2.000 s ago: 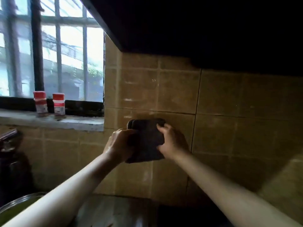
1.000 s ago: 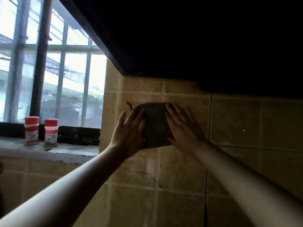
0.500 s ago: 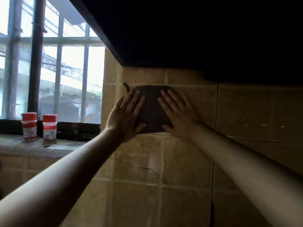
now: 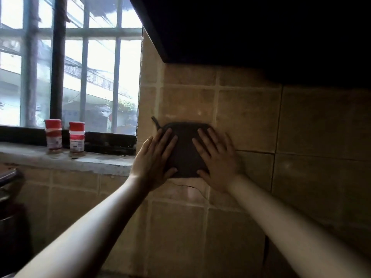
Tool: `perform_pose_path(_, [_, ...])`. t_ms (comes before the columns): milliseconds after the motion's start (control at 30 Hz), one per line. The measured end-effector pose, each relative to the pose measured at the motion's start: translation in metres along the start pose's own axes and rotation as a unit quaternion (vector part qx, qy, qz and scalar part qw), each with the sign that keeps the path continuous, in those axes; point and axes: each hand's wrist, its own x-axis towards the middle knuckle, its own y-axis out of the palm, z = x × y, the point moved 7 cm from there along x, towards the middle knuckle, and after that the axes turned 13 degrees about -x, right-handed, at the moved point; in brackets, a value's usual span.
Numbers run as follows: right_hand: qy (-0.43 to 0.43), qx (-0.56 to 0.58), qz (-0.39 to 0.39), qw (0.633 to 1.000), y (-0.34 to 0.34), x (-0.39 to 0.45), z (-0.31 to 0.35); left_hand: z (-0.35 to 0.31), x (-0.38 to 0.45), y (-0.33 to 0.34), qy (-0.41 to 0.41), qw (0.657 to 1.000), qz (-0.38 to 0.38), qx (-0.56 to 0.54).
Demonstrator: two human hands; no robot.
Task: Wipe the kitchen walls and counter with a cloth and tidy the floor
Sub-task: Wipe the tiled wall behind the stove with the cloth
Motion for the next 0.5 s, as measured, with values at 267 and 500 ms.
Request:
perform_pose_path(267, [0.010, 0.034, 0.006, 0.999, 0.004, -0.036, 0.035, -0.009, -0.049, 0.025, -0.009, 1.000, 0.013, -0.016])
perform_pose_path(500, [0.009, 0.059, 0.022, 0.998, 0.013, -0.064, 0.062, -0.018, -0.082, 0.044, 0.011, 1.000, 0.023, -0.013])
